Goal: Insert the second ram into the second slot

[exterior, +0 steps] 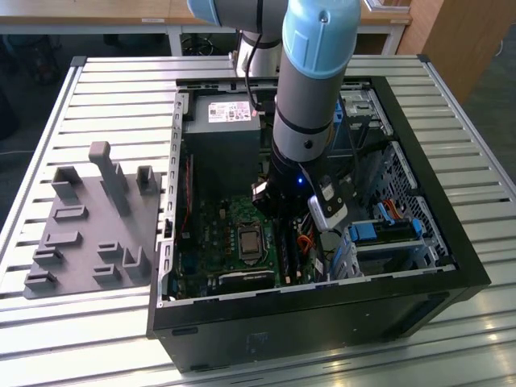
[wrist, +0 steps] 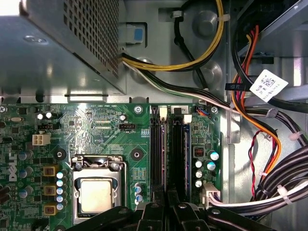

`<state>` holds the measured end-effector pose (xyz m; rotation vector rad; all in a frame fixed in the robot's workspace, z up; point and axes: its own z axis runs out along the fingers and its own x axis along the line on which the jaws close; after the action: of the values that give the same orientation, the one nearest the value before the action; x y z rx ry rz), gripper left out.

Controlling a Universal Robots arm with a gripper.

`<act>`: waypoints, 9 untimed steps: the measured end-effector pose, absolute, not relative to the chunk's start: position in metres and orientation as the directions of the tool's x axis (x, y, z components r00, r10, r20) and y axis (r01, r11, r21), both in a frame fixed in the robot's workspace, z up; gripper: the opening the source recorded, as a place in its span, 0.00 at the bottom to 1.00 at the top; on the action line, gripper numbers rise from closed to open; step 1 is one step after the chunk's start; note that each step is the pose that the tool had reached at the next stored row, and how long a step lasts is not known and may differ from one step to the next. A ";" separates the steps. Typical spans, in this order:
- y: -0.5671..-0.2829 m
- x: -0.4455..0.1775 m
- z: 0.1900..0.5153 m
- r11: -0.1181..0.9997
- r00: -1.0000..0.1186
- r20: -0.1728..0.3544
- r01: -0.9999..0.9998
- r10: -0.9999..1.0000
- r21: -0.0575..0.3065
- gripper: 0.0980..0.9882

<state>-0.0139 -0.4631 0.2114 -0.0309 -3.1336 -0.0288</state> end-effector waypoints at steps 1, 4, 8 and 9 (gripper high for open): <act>-0.463 -0.014 0.211 1.000 -1.000 0.008 0.020 0.020 0.018 0.04; -0.463 -0.014 0.211 1.000 -1.000 0.008 0.020 0.020 0.019 0.04; -0.463 -0.014 0.211 1.000 -1.000 0.008 0.020 0.020 0.019 0.13; -0.463 -0.014 0.212 1.000 -1.000 0.008 0.020 0.020 0.018 0.13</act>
<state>-0.0139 -0.4631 0.2121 -0.0309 -3.1337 -0.0290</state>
